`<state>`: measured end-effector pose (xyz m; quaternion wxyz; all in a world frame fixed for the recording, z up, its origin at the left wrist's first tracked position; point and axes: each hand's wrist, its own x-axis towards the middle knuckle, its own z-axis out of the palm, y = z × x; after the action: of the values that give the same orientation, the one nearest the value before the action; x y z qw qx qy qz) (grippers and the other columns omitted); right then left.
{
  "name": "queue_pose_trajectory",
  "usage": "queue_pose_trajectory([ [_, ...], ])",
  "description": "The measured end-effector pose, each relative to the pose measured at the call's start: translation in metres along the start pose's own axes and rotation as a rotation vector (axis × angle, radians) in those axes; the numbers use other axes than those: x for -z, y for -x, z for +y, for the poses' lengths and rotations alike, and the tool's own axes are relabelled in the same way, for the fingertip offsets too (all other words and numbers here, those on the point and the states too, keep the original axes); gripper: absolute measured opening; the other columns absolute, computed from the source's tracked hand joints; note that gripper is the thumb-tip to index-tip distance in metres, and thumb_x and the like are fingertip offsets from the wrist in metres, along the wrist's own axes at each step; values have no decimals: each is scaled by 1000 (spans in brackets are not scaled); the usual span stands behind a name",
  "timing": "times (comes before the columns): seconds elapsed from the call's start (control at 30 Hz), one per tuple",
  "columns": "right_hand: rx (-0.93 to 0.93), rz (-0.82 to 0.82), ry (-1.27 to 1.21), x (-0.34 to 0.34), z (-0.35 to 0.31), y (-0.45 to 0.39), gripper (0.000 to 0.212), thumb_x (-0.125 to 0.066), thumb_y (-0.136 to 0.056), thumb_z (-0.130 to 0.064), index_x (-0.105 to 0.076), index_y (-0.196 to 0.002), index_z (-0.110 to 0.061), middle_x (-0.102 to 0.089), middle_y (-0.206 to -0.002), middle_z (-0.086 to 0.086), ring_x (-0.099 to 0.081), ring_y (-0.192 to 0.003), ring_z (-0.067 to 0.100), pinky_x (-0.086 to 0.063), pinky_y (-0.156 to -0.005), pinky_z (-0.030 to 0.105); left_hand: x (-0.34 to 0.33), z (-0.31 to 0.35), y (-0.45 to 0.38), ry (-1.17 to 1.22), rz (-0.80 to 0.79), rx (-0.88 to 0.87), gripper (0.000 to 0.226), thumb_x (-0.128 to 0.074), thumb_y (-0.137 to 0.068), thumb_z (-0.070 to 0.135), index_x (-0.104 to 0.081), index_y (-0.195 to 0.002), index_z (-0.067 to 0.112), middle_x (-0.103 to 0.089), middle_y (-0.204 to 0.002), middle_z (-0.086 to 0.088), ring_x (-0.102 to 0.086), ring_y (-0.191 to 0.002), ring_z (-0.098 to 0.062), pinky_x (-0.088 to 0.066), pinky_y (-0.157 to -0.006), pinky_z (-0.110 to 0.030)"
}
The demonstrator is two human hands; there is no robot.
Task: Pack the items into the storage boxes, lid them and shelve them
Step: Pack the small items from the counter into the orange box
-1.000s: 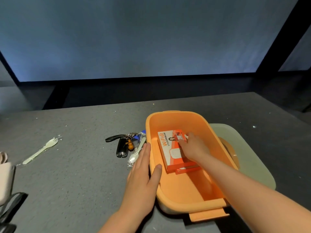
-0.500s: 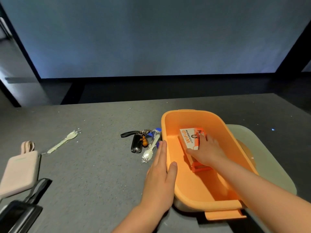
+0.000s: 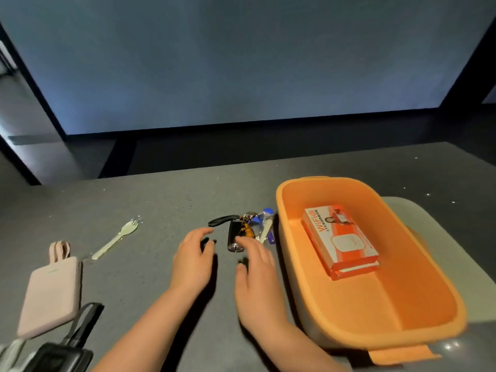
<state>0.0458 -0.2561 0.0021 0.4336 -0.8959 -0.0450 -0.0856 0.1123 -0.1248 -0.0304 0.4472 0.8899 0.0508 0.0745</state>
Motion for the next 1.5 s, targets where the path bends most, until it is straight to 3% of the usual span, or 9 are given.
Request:
queue_pose_trajectory([
  [0.2, -264, 29, 238, -30, 41, -43, 56, -38, -99, -16, -18, -151, -20, -13, -159, 0, -6, -147, 16, -11, -120, 30, -29, 9, -38, -118, -148, -176, 36, -53, -89, 13, -57, -124, 22, -53, -131, 2, -46, -123, -19, -33, -105, -32],
  [0.37, -264, 64, 345, -36, 56, -57, 60, -51, -91, -21, -29, -147, -22, -19, -156, 3, -16, -145, 19, -18, -119, 35, -50, 16, -59, -330, -232, -223, 45, -46, -95, 34, -42, -139, 29, -35, -148, 4, -24, -139, -17, -16, -111, -35],
  [0.47, -211, 85, 378, -39, 56, -57, 57, -53, -89, -17, -37, -143, -19, -27, -153, 5, -26, -139, 21, -24, -116, 34, -54, 15, -67, -384, -220, -280, 41, -46, -94, 37, -46, -134, 30, -50, -135, 7, -35, -129, -16, -22, -103, -30],
  [0.67, -134, 68, 340, -40, 57, -42, 42, -57, -84, -11, -56, -127, -13, -48, -136, 2, -43, -124, 21, -36, -107, 32, -40, 11, -52, -313, -107, -206, 24, -54, -88, 37, -64, -108, 29, -61, -107, 6, -49, -106, -17, -33, -88, -29],
  [0.83, -101, 75, 234, -27, 54, -19, 10, -64, -85, -12, -63, -95, -16, -59, -98, -3, -52, -97, 15, -41, -84, 24, -15, -6, -8, -197, 25, -130, 14, -62, -85, 37, -68, -79, 27, -66, -85, 10, -57, -89, -16, -41, -81, -34],
  [0.93, -100, 70, 243, -23, 52, -5, 8, -66, -83, -12, -59, -84, -17, -59, -86, -4, -54, -85, 17, -39, -72, 26, 3, -14, 23, -98, 53, -16, 9, -69, -80, 35, -72, -74, 28, -69, -77, 13, -61, -82, -11, -48, -79, -35],
  [1.13, -186, 66, 148, -15, 31, 22, 14, -60, -83, -12, -48, -88, -18, -57, -74, -4, -55, -71, 19, -43, -65, 37, 17, -9, 62, 214, 88, 216, 19, -78, -69, 8, -69, -73, 25, -69, -63, 7, -67, -65, -11, -56, -72, -37],
  [1.33, -122, 96, 25, 6, 0, 37, 14, -59, -85, -13, -50, -93, -21, -56, -77, -10, -56, -73, 11, -42, -66, 28, 31, 20, 76, 432, 104, 282, 16, -75, -71, 3, -74, -79, 17, -73, -70, -3, -68, -68, -16, -54, -71, -30],
  [1.5, -47, 163, -97, 49, -29, 41, 17, -62, -85, -13, -52, -92, -24, -58, -82, -14, -57, -76, 5, -50, -70, 31, 52, 70, 77, 408, 130, 141, 19, -77, -70, 5, -74, -77, 22, -72, -67, 1, -67, -67, -9, -51, -70, -19],
])
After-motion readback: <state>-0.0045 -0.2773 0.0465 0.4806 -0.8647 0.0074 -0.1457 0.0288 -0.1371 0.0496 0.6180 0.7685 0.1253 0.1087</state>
